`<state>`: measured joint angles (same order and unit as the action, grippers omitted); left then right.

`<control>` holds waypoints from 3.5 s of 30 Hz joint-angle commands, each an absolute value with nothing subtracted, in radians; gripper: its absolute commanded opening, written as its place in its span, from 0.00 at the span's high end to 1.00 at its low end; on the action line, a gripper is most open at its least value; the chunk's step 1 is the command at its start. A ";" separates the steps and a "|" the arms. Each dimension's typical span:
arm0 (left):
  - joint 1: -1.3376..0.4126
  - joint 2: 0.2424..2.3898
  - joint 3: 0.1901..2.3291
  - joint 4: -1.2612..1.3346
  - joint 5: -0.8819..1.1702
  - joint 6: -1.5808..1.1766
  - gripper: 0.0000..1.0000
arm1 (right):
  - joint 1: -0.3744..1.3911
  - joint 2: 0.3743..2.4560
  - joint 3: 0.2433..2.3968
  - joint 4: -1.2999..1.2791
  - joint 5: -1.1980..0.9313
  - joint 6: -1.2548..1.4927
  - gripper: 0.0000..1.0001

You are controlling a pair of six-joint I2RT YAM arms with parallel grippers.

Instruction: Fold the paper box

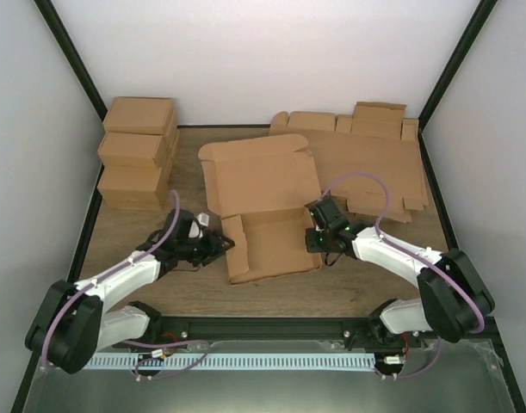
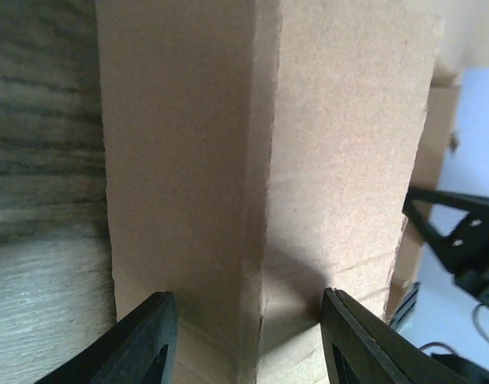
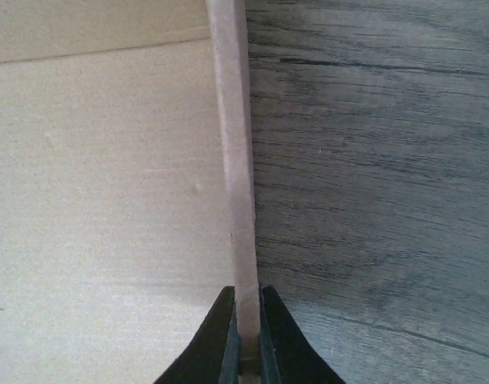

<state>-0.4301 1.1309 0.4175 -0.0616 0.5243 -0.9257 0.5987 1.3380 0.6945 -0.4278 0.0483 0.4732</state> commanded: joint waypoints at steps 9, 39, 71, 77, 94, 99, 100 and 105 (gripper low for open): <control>-0.592 1.284 0.638 -0.378 0.254 -0.788 0.46 | 0.631 1.352 0.725 -0.428 0.100 0.481 0.96; -0.641 1.354 0.717 -0.541 0.097 -0.750 0.56 | 0.659 1.236 0.742 -0.472 0.049 0.449 0.50; -0.663 1.375 0.728 -0.535 0.101 -0.703 0.55 | 1.121 1.350 0.652 -0.044 -0.205 -0.236 0.07; -0.663 1.368 0.716 -0.531 0.102 -0.703 0.55 | 1.137 1.463 0.707 -0.070 -0.071 -0.267 0.09; -0.663 1.358 0.701 -0.528 0.109 -0.678 0.54 | 1.042 1.578 0.773 -0.109 -0.222 -0.120 0.42; -0.663 1.366 0.697 -0.521 0.111 -0.678 0.54 | 1.012 1.614 0.808 -0.158 -0.266 -0.061 0.44; -0.663 1.370 0.696 -0.520 0.113 -0.678 0.54 | 1.005 1.621 0.815 -0.167 -0.271 -0.046 0.44; -0.663 1.371 0.692 -0.517 0.114 -0.675 0.54 | 0.984 1.647 0.835 -0.184 -0.277 0.022 0.47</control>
<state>-0.6552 1.3659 0.7155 -0.4915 0.1081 -0.6941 1.0111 1.6234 0.7891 -0.1692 -0.2741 -0.0528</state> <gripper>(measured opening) 0.459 0.544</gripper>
